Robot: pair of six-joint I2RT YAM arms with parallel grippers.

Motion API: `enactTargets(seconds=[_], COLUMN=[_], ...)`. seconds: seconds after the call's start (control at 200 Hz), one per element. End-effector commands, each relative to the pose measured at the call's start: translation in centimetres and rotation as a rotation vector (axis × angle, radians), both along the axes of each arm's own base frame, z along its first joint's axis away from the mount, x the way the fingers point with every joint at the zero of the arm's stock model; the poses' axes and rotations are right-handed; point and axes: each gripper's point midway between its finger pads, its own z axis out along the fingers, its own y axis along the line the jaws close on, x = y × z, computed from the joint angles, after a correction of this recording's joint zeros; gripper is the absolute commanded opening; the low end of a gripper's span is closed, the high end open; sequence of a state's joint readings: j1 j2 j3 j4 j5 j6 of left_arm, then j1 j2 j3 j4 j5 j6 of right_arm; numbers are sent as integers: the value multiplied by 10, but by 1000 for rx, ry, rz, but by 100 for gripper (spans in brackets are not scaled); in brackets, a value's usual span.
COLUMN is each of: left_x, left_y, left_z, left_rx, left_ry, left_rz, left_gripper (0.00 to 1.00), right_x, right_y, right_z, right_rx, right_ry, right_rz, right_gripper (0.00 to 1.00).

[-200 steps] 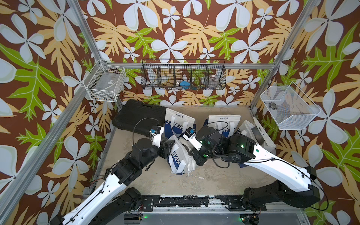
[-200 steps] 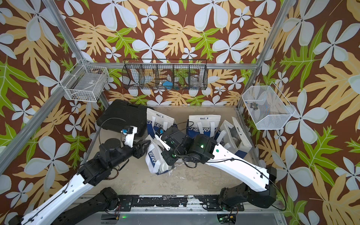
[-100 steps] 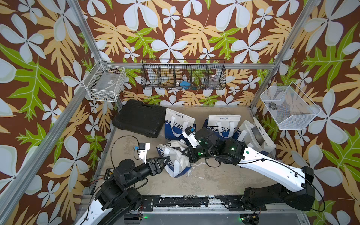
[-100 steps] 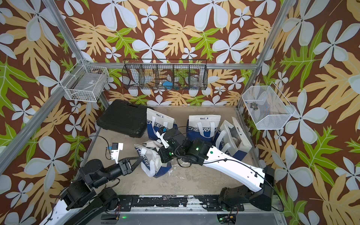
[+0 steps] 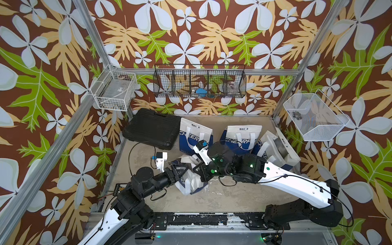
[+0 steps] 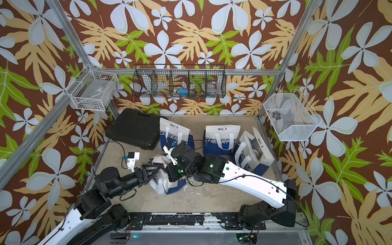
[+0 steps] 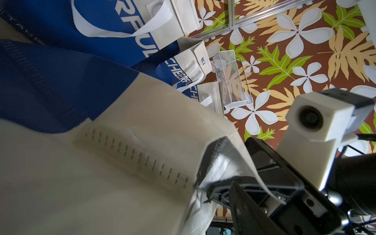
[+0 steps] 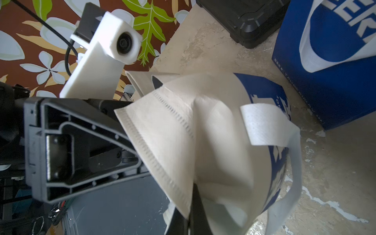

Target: Open the takeout bag

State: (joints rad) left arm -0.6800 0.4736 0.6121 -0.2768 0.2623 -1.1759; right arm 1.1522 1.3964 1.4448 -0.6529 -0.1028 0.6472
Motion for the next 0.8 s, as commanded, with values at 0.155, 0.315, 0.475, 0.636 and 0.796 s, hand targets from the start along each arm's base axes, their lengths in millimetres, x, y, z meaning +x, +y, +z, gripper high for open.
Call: enactTargets(seconds=[0.155, 0.315, 0.475, 0.636, 0.796], left_x=[10, 16, 18, 19, 19], left_y=[4, 3, 4, 4, 15], left_z=[-9, -23, -19, -22, -33], left_rx=[96, 143, 158, 207, 302], left_ry=[11, 36, 21, 17, 4], left_rz=[42, 49, 59, 46, 66], left_gripper=[60, 59, 54, 0, 0], right_x=[-17, -25, -30, -24, -9], right_y=[17, 19, 19, 14, -14], right_z=[16, 17, 11, 14, 27], right_rx=[0, -8, -21, -30, -37], right_ry=[-32, -39, -39, -64, -99], right_rz=[42, 48, 51, 21, -54], right_gripper=[0, 0, 0, 0, 0])
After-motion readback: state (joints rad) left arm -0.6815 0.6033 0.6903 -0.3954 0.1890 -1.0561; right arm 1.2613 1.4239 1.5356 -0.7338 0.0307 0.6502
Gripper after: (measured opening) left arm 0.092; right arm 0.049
